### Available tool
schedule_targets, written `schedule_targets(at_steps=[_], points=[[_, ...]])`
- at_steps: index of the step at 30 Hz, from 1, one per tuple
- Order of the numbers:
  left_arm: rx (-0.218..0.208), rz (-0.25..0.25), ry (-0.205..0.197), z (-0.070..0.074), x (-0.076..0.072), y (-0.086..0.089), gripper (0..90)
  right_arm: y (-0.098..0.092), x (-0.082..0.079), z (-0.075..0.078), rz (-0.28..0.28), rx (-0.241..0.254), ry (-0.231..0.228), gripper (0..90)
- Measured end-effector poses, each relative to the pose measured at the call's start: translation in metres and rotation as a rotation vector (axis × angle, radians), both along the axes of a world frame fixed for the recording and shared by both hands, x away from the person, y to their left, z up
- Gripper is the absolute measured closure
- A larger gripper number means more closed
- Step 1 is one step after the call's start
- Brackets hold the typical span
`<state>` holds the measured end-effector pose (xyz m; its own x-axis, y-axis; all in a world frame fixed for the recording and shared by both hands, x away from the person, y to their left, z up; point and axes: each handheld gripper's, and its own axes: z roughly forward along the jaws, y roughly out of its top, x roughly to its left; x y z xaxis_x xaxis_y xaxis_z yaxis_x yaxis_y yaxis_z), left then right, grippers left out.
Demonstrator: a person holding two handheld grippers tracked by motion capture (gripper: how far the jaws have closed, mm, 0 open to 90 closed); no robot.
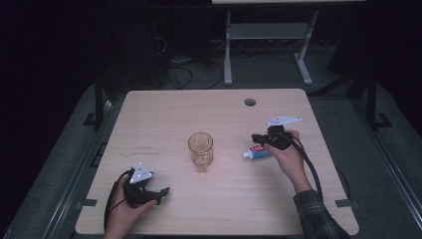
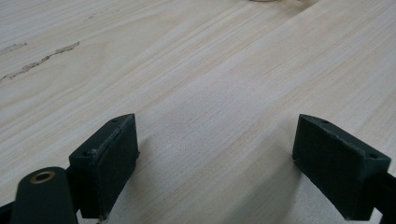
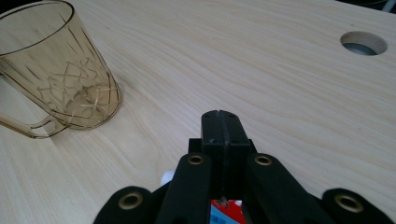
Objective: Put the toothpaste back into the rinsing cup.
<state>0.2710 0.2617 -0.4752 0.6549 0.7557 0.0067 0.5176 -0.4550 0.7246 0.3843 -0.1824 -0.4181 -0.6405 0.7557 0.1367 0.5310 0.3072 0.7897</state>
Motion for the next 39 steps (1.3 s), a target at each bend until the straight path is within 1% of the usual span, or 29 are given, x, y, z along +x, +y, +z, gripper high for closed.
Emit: schedule_targets(at_steps=[3, 7, 9, 10, 11, 14, 15, 19, 21, 26, 28, 31, 32, 39], points=[[-0.001, 0.000, 0.000, 0.000, 0.000, 0.000, 13.4, 0.007, 0.005, -0.005, 0.006, 0.001, 0.013, 90.0], [0.000, 0.000, 0.000, 0.000, 0.000, 0.000, 13.4, 0.015, 0.012, -0.016, 0.016, -0.022, 0.041, 90.0], [0.000, 0.000, 0.000, 0.000, 0.000, 0.000, 13.4, 0.016, 0.013, -0.018, 0.015, -0.026, 0.047, 90.0], [-0.001, 0.000, 0.000, 0.000, 0.000, 0.000, 13.4, 0.018, 0.016, -0.025, 0.020, -0.039, 0.061, 90.0], [-0.001, 0.000, 0.000, 0.000, 0.000, 0.000, 13.4, 0.019, 0.017, -0.028, 0.015, -0.041, 0.069, 90.0], [-0.001, 0.000, 0.000, 0.000, 0.000, 0.000, 13.4, 0.021, 0.019, -0.032, 0.020, -0.052, 0.075, 90.0], [0.000, 0.000, 0.000, 0.000, 0.000, 0.000, 13.4, 0.022, 0.020, -0.035, 0.020, -0.055, 0.086, 90.0], [0.000, 0.000, 0.000, 0.000, 0.000, 0.000, 13.4, 0.024, 0.020, -0.038, 0.025, -0.070, 0.099, 90.0], [0.000, 0.000, 0.001, 0.000, 0.000, 0.000, 13.4, 0.023, 0.020, -0.039, 0.030, -0.067, 0.095, 90.0], [0.000, -0.001, 0.000, 0.000, 0.000, 0.000, 13.4, 0.022, 0.017, -0.039, 0.038, -0.077, 0.097, 90.0], [0.000, -0.001, 0.000, 0.000, 0.000, 0.000, 13.4, 0.021, 0.015, -0.038, 0.036, -0.078, 0.107, 90.0], [0.000, -0.001, 0.001, 0.000, 0.000, 0.000, 13.4, 0.021, 0.014, -0.038, 0.038, -0.082, 0.105, 90.0], [-0.001, -0.001, 0.000, 0.000, 0.000, 0.000, 13.4, 0.020, 0.012, -0.039, 0.040, -0.076, 0.104, 90.0], [0.000, -0.003, 0.000, 0.000, -0.001, 0.000, 13.4, 0.015, 0.004, -0.039, 0.042, -0.088, 0.112, 90.0]])
